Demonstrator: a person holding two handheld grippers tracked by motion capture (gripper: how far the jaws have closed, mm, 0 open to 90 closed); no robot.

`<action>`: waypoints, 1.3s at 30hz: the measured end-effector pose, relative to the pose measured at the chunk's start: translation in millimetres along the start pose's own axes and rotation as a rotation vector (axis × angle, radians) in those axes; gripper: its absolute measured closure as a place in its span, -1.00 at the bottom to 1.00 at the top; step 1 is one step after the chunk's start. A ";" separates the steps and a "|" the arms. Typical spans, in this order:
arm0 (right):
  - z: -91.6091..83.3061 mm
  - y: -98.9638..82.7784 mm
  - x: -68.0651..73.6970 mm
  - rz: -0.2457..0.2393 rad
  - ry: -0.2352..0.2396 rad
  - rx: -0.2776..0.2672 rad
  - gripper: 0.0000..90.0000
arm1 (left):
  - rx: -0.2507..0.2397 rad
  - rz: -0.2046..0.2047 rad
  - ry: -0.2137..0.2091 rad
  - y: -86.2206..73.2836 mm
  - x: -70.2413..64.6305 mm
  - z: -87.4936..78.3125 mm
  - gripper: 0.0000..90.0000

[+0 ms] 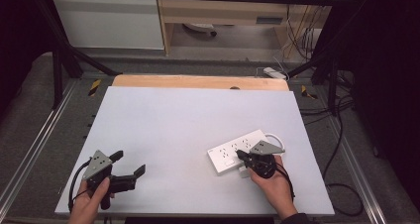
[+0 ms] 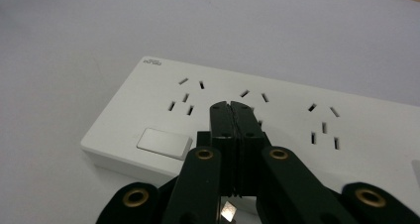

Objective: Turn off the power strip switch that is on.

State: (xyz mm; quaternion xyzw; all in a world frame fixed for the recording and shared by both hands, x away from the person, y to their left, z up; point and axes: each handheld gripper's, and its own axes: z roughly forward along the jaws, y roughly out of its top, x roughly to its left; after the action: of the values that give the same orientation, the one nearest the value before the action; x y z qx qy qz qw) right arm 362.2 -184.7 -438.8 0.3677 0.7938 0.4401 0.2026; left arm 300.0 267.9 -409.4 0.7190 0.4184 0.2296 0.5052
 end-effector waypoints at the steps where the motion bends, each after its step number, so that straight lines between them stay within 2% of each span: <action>1: -0.3 0.3 0.1 0.001 -0.003 -0.005 0.96 | 0.000 -0.002 -0.001 -0.1 -0.1 0.1 -0.89; 13: -2.8 3.5 1.1 -0.001 0.013 -0.052 0.69 | 0.001 -0.002 -0.002 0.0 -0.2 0.1 -0.90; 17: -4.1 4.7 0.1 0.014 0.017 -0.066 0.56 | 0.001 0.002 0.005 0.2 0.4 -0.4 -0.90; 20: -5.1 6.0 -0.5 0.028 0.018 -0.082 0.37 | 0.001 -0.002 -0.001 -0.1 -0.1 0.1 -0.89; 32: -6.6 11.9 -3.1 0.104 0.004 -0.107 -0.65 | 0.001 -0.001 -0.001 -0.1 0.0 0.1 -0.89; 35: -8.0 13.0 -3.1 0.108 -0.009 -0.120 -0.80 | 0.000 -0.003 -0.002 0.0 -0.1 0.0 -0.90; 39: -9.8 14.2 -3.9 0.113 -0.012 -0.130 -0.88 | 0.001 0.001 0.004 0.1 0.3 -0.3 -0.90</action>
State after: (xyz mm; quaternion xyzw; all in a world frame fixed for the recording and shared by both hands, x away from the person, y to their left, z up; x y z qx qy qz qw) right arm 364.2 -188.2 -421.7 0.4008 0.7402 0.4991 0.2057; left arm 300.0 268.3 -409.2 0.7191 0.4189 0.2310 0.5040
